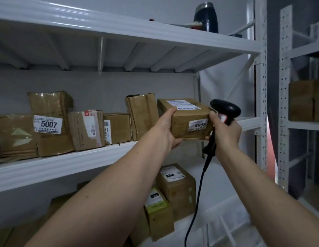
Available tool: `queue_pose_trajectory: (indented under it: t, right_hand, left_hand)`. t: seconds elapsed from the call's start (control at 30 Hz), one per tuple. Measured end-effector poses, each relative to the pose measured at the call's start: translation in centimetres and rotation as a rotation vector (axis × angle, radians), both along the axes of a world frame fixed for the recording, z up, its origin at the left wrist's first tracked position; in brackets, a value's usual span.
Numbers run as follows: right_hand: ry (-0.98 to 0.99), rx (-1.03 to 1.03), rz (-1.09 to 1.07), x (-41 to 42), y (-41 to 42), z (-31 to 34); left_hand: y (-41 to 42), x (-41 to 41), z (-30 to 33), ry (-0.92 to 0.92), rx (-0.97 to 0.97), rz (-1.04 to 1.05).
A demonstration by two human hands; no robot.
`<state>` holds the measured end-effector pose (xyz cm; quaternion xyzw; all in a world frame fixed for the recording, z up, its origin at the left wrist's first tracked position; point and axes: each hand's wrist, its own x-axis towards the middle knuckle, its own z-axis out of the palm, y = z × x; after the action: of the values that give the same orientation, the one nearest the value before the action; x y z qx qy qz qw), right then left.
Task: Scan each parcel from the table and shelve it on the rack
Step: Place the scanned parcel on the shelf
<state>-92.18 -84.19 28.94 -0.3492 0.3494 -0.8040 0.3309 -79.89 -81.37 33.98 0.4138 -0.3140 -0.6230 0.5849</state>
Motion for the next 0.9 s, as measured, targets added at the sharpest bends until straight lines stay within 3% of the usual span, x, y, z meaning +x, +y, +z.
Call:
queue_pose_trajectory:
  t: [0.7, 0.9]
  right_hand:
    - [0.163, 0.111, -0.002, 1.0, -8.5, 2.3]
    - [0.127, 0.052, 0.042, 1.2, -4.6, -0.5]
  left_hand:
    - [-5.0, 0.8, -1.1, 0.154, 0.005, 0.198]
    - [-2.4, 2.7, -3.8, -0.062, -0.009, 0.142]
